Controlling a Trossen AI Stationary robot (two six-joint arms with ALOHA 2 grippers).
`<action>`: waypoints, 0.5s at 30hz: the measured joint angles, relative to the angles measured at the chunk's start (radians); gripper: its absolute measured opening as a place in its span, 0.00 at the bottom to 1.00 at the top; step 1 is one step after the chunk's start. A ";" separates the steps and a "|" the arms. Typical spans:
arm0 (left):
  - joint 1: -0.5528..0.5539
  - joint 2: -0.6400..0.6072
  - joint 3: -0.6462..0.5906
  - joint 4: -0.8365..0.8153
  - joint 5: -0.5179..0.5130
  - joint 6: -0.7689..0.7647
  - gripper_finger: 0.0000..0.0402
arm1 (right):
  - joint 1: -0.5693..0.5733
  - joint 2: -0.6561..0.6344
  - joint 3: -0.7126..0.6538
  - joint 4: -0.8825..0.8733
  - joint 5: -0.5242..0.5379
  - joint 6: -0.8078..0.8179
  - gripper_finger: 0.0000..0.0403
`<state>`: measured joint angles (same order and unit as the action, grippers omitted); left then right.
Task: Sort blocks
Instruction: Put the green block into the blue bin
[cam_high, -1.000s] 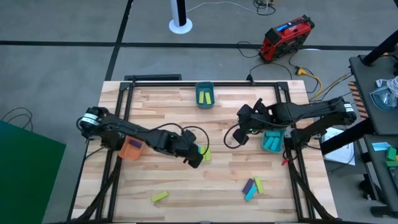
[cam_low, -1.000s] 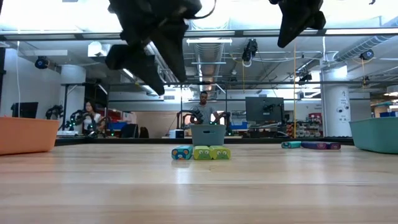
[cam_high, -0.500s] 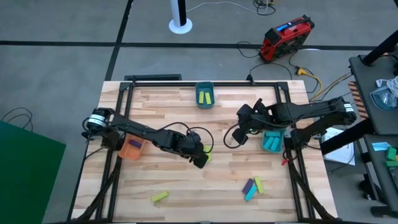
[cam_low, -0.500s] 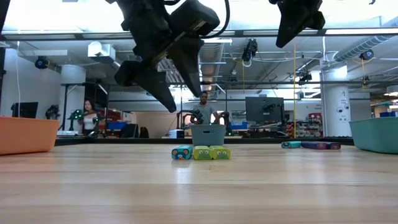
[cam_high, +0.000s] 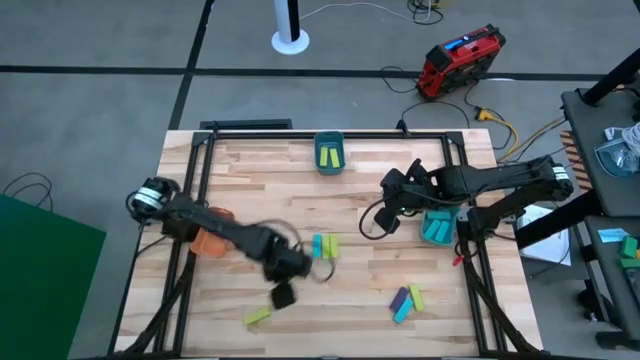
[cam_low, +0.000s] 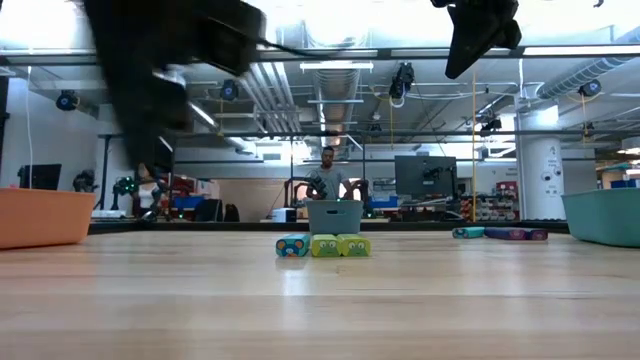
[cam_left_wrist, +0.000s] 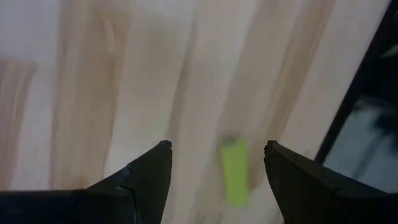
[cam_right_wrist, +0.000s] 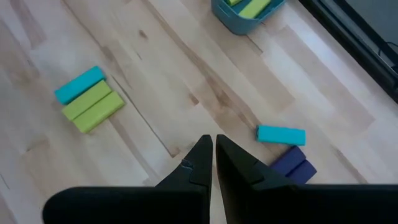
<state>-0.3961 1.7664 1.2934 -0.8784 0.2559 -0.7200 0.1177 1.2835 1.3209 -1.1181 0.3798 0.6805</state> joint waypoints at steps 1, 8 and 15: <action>-0.039 -0.009 0.000 -0.033 -0.026 0.006 0.57 | 0.000 0.000 -0.001 0.000 0.000 0.000 0.03; -0.324 -0.026 0.000 0.006 -0.162 -0.140 0.57 | 0.000 0.000 -0.009 0.000 0.000 0.000 0.03; -0.455 -0.020 0.000 0.012 -0.257 -0.381 0.57 | 0.000 0.002 -0.013 0.009 0.014 -0.002 0.03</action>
<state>-0.8507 1.7466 1.2938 -0.8660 -0.0015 -1.1006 0.1173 1.2850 1.3079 -1.1094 0.3937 0.6788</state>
